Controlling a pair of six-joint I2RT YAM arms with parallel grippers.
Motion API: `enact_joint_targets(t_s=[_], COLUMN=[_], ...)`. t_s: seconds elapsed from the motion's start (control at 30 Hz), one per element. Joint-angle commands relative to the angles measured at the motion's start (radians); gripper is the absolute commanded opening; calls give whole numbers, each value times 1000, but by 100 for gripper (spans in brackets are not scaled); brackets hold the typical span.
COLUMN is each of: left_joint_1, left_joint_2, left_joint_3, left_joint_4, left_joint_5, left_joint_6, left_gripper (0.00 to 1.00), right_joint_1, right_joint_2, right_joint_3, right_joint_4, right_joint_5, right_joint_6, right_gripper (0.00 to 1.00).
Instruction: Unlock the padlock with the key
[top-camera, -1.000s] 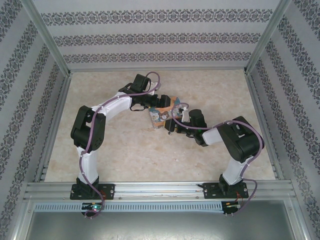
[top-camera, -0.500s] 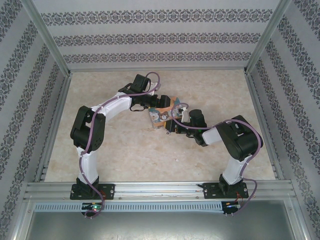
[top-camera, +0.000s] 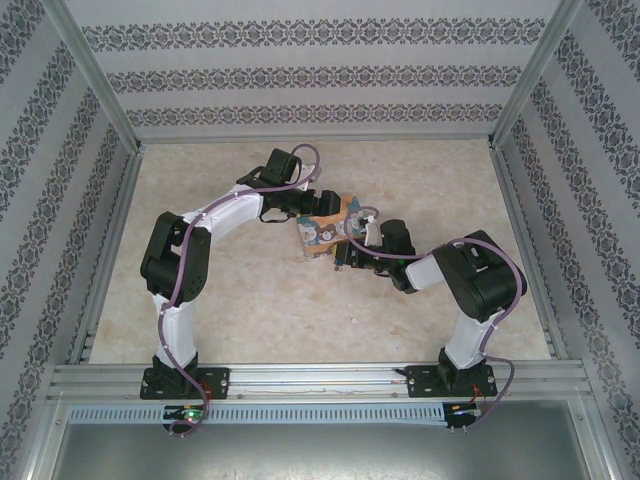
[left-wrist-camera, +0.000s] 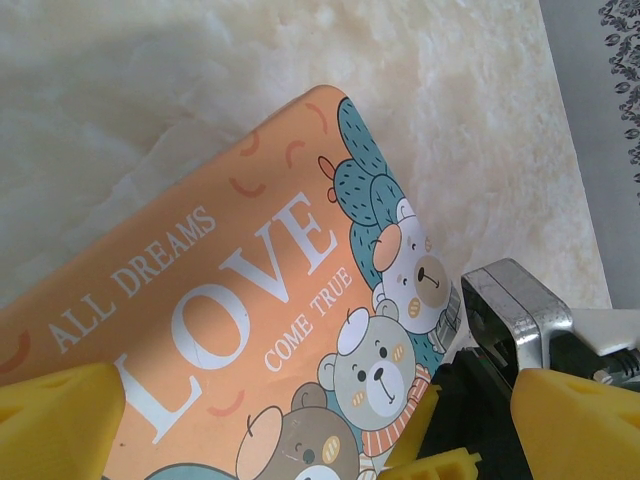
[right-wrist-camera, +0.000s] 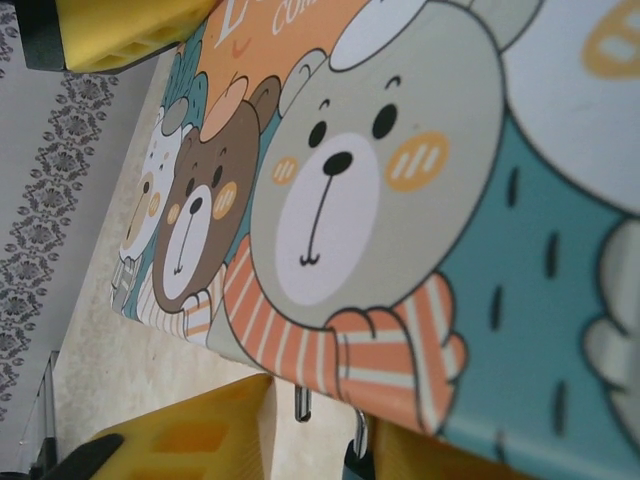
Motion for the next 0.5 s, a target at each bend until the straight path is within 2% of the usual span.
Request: enact_joint_targets(t_s=[0.0, 0.27, 0.47], left_joint_1=[-11, -11, -11], left_joint_2=[6, 3, 0], left_joint_3=[-40, -42, -47], left_joint_4=[-97, -99, -98], left_joint_5=[-10, -14, -17], left_joint_6=[-12, -13, -15], left_gripper=[99, 99, 99], right_joint_1=[-10, -13, -15], right_joint_2=[-4, -11, -21], right_joint_3=[-10, -26, -42], right_joint_4=[41, 33, 32], right_joint_5=[-27, -20, -4], right_joint_6=[-23, -27, -27], right_gripper=[25, 15, 4])
